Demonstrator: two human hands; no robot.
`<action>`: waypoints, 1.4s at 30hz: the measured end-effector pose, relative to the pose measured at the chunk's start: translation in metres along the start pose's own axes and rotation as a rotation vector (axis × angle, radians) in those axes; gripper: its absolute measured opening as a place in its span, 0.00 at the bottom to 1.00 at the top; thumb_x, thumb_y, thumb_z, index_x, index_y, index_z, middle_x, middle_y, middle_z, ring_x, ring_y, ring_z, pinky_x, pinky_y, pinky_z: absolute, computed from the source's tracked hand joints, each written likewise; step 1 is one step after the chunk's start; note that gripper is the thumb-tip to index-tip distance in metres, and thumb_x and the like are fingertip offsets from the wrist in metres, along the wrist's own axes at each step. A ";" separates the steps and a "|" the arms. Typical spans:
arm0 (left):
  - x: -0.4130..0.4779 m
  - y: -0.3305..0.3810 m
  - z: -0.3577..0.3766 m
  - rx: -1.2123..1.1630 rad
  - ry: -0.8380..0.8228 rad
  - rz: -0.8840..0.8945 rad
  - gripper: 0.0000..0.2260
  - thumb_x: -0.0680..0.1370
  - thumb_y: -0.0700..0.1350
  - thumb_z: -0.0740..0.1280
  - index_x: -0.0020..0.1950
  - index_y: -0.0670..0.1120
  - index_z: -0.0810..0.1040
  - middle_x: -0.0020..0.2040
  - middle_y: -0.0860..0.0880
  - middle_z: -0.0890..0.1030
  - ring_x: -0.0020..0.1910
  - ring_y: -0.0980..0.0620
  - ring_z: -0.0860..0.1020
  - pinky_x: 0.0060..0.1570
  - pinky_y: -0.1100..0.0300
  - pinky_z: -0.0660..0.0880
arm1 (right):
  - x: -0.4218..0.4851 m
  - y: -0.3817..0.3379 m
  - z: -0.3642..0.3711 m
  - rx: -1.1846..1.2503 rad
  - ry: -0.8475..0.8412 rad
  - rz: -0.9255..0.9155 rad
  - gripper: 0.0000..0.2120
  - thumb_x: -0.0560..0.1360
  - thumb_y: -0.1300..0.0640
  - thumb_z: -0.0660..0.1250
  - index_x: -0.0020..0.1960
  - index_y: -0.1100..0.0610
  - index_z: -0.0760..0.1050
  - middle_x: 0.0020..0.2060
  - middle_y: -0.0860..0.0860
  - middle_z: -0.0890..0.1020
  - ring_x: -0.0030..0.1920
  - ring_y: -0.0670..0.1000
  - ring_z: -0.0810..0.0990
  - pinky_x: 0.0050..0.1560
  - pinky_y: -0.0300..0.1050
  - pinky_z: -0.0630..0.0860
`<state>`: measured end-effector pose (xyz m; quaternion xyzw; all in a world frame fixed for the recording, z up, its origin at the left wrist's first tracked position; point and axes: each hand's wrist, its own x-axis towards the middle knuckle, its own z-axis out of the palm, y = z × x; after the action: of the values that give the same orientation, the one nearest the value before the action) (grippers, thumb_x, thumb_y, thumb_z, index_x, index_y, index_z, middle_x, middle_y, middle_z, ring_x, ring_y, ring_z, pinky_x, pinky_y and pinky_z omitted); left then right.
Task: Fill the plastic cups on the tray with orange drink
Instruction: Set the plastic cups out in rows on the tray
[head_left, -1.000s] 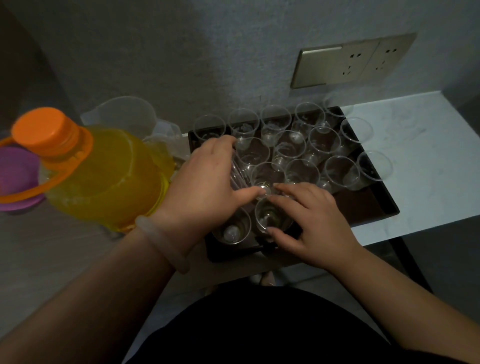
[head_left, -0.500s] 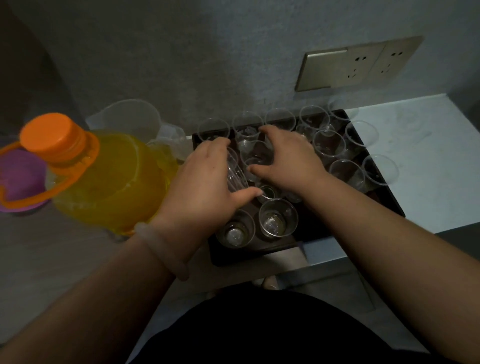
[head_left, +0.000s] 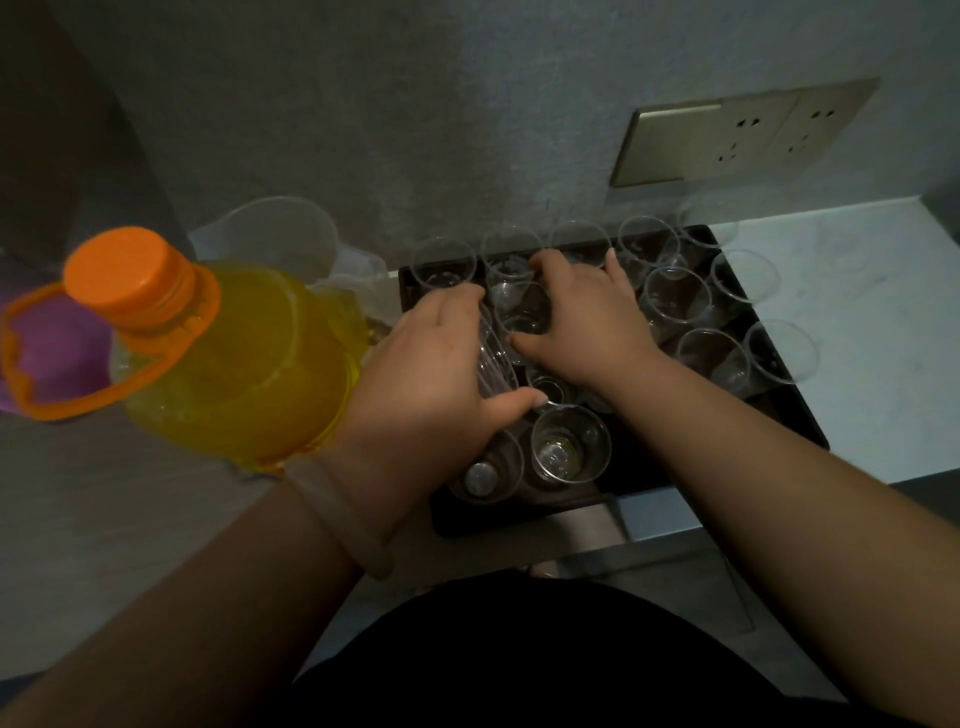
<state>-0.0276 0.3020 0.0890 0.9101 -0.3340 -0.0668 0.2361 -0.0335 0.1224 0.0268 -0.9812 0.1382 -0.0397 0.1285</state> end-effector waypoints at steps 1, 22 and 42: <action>0.000 0.000 0.000 -0.001 -0.002 0.000 0.41 0.66 0.60 0.74 0.73 0.44 0.63 0.66 0.47 0.71 0.66 0.49 0.69 0.65 0.57 0.66 | 0.001 0.000 0.000 0.002 0.000 0.001 0.36 0.67 0.41 0.71 0.69 0.54 0.64 0.57 0.52 0.79 0.63 0.54 0.74 0.76 0.56 0.46; 0.001 0.000 -0.005 0.003 0.010 0.005 0.41 0.67 0.60 0.74 0.73 0.42 0.64 0.67 0.45 0.70 0.67 0.47 0.69 0.66 0.55 0.65 | -0.042 0.004 -0.029 0.011 -0.081 -0.088 0.36 0.68 0.37 0.68 0.70 0.52 0.64 0.64 0.51 0.76 0.68 0.52 0.70 0.75 0.55 0.44; -0.002 0.002 -0.005 0.031 -0.006 0.004 0.42 0.67 0.60 0.74 0.73 0.43 0.62 0.69 0.45 0.69 0.68 0.47 0.67 0.68 0.53 0.66 | -0.049 -0.004 -0.016 -0.192 -0.159 -0.045 0.37 0.66 0.31 0.58 0.67 0.52 0.64 0.56 0.54 0.79 0.64 0.57 0.72 0.75 0.60 0.41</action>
<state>-0.0289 0.3034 0.0943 0.9128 -0.3375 -0.0639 0.2209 -0.0809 0.1363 0.0410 -0.9919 0.1088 0.0487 0.0437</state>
